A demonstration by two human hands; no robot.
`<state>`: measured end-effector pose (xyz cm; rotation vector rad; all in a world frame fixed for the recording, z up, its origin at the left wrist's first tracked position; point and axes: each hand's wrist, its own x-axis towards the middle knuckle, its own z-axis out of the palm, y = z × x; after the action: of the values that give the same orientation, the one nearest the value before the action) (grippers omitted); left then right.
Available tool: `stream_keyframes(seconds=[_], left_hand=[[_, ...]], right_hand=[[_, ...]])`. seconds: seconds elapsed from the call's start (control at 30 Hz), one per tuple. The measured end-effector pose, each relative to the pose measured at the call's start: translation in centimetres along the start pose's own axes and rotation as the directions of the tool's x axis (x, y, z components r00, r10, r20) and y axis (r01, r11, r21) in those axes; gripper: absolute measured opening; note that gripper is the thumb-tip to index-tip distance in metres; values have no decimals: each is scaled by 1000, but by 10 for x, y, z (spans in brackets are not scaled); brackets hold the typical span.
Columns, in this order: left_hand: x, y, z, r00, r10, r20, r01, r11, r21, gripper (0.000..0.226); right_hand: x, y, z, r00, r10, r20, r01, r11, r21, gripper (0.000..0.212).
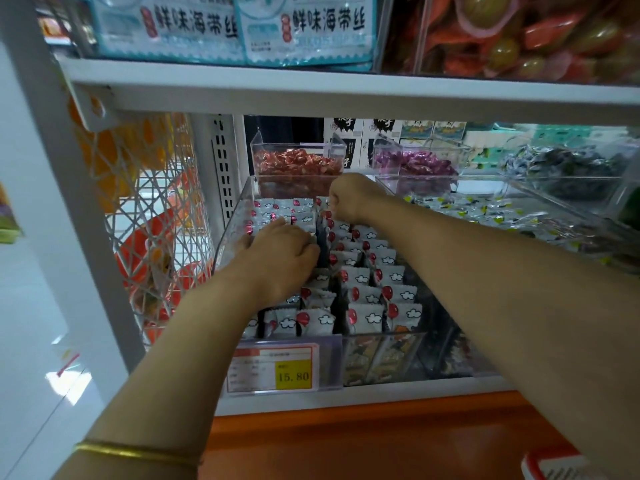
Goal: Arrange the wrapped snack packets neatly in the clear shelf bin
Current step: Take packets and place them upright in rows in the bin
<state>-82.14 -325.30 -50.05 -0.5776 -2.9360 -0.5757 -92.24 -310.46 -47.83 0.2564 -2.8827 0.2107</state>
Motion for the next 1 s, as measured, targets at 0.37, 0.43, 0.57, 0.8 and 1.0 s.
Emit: stream_keyframes(seconds=[0.37, 0.43, 0.57, 0.8, 1.0], left_hand=[[-11, 10, -5, 977, 2, -215, -42, 982, -185, 32], [-15, 11, -8, 955, -3, -296, -59, 978, -200, 35], [-24, 17, -8, 924, -83, -374, -47, 944, -326, 42], [-46, 39, -3, 951, -186, -247, -22, 756, -654, 39], [-58, 47, -3, 969, -236, -75, 33, 426, -904, 20]], right_hand=[[-20, -1, -21, 957, 5, -291, 5, 999, 34, 12], [-33, 1, -31, 913, 58, -405, -5, 991, 130, 9], [-80, 5, -45, 847, 235, -477, 35, 870, 492, 9], [-166, 15, -50, 897, 390, -205, 73, 328, 942, 2], [-192, 19, -48, 936, 350, -26, 53, -68, 996, 13]])
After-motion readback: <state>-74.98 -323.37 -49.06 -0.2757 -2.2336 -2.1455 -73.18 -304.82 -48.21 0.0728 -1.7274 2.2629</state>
